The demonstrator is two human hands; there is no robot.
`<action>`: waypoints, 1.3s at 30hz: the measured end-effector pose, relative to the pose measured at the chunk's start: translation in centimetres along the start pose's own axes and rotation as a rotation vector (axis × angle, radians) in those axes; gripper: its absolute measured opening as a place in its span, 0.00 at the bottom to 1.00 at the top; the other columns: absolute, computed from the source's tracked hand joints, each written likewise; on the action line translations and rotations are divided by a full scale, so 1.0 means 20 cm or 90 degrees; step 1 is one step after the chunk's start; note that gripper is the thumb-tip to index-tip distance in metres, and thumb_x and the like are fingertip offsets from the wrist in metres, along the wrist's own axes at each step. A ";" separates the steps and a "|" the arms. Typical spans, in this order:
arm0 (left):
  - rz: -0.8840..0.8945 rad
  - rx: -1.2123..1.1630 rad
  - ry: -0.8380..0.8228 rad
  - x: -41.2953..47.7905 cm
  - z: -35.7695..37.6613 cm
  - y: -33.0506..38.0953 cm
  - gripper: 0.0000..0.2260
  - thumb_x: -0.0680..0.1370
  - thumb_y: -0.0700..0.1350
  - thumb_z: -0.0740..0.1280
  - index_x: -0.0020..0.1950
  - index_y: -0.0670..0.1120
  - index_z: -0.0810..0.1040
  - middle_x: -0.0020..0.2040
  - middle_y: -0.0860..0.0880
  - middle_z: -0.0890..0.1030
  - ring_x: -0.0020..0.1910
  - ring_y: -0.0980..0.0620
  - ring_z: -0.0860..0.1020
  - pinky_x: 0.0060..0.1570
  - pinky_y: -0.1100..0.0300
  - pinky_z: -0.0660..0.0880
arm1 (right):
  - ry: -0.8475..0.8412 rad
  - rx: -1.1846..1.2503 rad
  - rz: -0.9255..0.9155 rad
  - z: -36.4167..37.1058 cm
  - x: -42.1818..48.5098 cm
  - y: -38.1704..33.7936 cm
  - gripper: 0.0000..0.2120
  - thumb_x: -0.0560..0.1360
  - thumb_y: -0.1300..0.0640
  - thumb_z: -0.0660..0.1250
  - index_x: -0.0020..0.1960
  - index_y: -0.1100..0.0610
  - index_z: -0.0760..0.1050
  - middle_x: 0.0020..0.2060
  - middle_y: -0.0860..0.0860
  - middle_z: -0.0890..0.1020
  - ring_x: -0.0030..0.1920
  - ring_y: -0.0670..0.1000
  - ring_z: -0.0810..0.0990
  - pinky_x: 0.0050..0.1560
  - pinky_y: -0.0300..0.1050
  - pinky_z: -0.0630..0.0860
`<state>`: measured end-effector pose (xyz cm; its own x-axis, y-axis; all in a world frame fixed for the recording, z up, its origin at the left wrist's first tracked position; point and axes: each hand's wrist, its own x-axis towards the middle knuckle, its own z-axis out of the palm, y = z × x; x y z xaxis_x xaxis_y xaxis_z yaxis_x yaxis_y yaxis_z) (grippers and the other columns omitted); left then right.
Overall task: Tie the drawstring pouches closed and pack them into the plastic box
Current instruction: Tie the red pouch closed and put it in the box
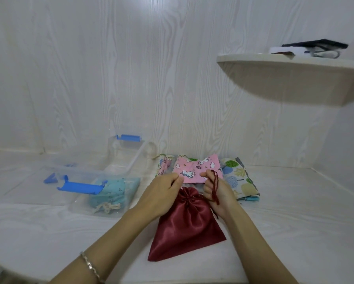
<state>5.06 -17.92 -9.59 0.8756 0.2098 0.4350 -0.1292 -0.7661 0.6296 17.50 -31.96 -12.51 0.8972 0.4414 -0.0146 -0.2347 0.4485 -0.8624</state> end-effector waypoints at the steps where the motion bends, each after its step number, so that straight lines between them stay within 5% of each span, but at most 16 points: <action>1: 0.006 -0.014 -0.021 0.00 -0.01 0.02 0.18 0.82 0.52 0.57 0.33 0.47 0.64 0.29 0.53 0.68 0.31 0.54 0.67 0.38 0.52 0.68 | 0.013 -0.081 -0.005 0.03 -0.01 -0.02 0.15 0.76 0.49 0.65 0.40 0.61 0.77 0.21 0.46 0.60 0.19 0.42 0.56 0.17 0.35 0.52; 4: 0.003 -0.078 -0.048 0.02 -0.04 0.03 0.18 0.77 0.54 0.58 0.33 0.44 0.64 0.29 0.51 0.67 0.31 0.53 0.66 0.37 0.46 0.69 | 0.008 -0.362 -0.045 0.12 -0.04 -0.12 0.25 0.79 0.43 0.62 0.31 0.58 0.80 0.22 0.50 0.61 0.21 0.45 0.56 0.20 0.35 0.53; 7: 0.024 -0.126 -0.044 0.02 -0.07 0.02 0.12 0.72 0.51 0.57 0.32 0.45 0.64 0.30 0.50 0.67 0.31 0.52 0.66 0.39 0.41 0.71 | -0.099 -0.656 -0.109 0.21 -0.05 -0.17 0.22 0.76 0.45 0.66 0.29 0.57 0.79 0.20 0.52 0.67 0.20 0.46 0.63 0.23 0.36 0.61; 10: 0.065 -0.142 -0.013 0.02 -0.08 0.02 0.14 0.69 0.54 0.55 0.32 0.44 0.68 0.34 0.51 0.70 0.36 0.51 0.70 0.42 0.49 0.70 | -0.165 -0.882 -0.116 0.27 -0.01 -0.16 0.22 0.74 0.48 0.66 0.24 0.54 0.73 0.26 0.57 0.78 0.28 0.48 0.71 0.32 0.41 0.68; 12: 0.083 -0.140 0.012 0.02 -0.08 0.01 0.14 0.67 0.54 0.55 0.32 0.44 0.68 0.36 0.51 0.70 0.38 0.53 0.70 0.43 0.54 0.69 | -0.175 -1.005 -0.111 0.29 0.01 -0.16 0.24 0.76 0.51 0.66 0.24 0.56 0.65 0.24 0.55 0.70 0.30 0.51 0.68 0.33 0.44 0.64; 14: 0.070 -0.131 0.036 0.04 -0.09 0.01 0.13 0.69 0.52 0.55 0.33 0.43 0.68 0.35 0.47 0.71 0.37 0.50 0.70 0.42 0.48 0.71 | -0.182 -1.070 -0.122 0.29 0.00 -0.15 0.25 0.78 0.52 0.65 0.26 0.58 0.61 0.24 0.53 0.64 0.29 0.52 0.65 0.29 0.44 0.61; 18: 0.023 -0.078 0.016 0.07 -0.11 0.03 0.09 0.73 0.50 0.57 0.33 0.50 0.68 0.29 0.54 0.70 0.30 0.54 0.68 0.36 0.53 0.68 | -0.177 -1.017 -0.074 0.23 0.00 -0.12 0.25 0.76 0.53 0.69 0.24 0.57 0.63 0.19 0.49 0.64 0.21 0.45 0.61 0.23 0.39 0.59; 22: 0.016 -0.117 -0.054 0.09 -0.11 0.06 0.13 0.74 0.46 0.63 0.30 0.45 0.68 0.27 0.53 0.67 0.27 0.56 0.64 0.34 0.55 0.65 | -0.157 -1.069 -0.095 0.23 -0.01 -0.12 0.22 0.79 0.53 0.62 0.29 0.60 0.67 0.27 0.59 0.71 0.30 0.55 0.69 0.31 0.46 0.69; 25: 0.017 -0.148 -0.131 0.08 -0.11 0.08 0.19 0.74 0.45 0.67 0.27 0.39 0.67 0.26 0.46 0.64 0.25 0.55 0.62 0.30 0.61 0.63 | -0.131 -1.085 -0.054 0.22 -0.02 -0.14 0.20 0.79 0.52 0.61 0.31 0.61 0.70 0.29 0.55 0.74 0.36 0.59 0.75 0.35 0.44 0.65; 28: 0.013 -0.158 -0.176 0.07 -0.12 0.08 0.20 0.73 0.47 0.66 0.27 0.35 0.67 0.26 0.44 0.64 0.27 0.49 0.63 0.31 0.58 0.62 | -0.110 -1.024 0.037 0.20 -0.01 -0.13 0.19 0.74 0.47 0.68 0.30 0.58 0.74 0.25 0.49 0.75 0.26 0.49 0.70 0.28 0.40 0.65; 31: 0.011 -0.159 -0.183 0.07 -0.13 0.08 0.16 0.69 0.45 0.64 0.25 0.42 0.62 0.26 0.45 0.60 0.27 0.50 0.58 0.31 0.53 0.58 | -0.143 -1.032 0.043 0.21 -0.01 -0.13 0.21 0.74 0.47 0.68 0.28 0.58 0.73 0.22 0.48 0.73 0.24 0.47 0.66 0.26 0.39 0.63; 35: 0.007 -0.107 -0.150 0.10 -0.13 0.09 0.13 0.66 0.48 0.61 0.25 0.48 0.61 0.24 0.52 0.62 0.27 0.52 0.60 0.33 0.55 0.61 | -0.193 -0.929 -0.008 0.20 -0.02 -0.14 0.22 0.76 0.52 0.65 0.25 0.54 0.64 0.19 0.46 0.66 0.21 0.45 0.60 0.25 0.39 0.58; 39: -0.007 0.074 -0.020 0.14 -0.12 0.09 0.12 0.73 0.48 0.59 0.30 0.49 0.66 0.28 0.53 0.69 0.32 0.51 0.69 0.35 0.55 0.65 | -0.255 -0.697 0.029 0.18 -0.05 -0.16 0.07 0.71 0.55 0.57 0.36 0.55 0.69 0.24 0.46 0.69 0.28 0.45 0.57 0.32 0.45 0.52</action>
<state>6.22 -17.12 -5.65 0.8912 0.2012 0.4065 -0.0655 -0.8297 0.5543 16.10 -31.05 -7.90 0.6682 0.7411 -0.0652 0.3595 -0.3984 -0.8438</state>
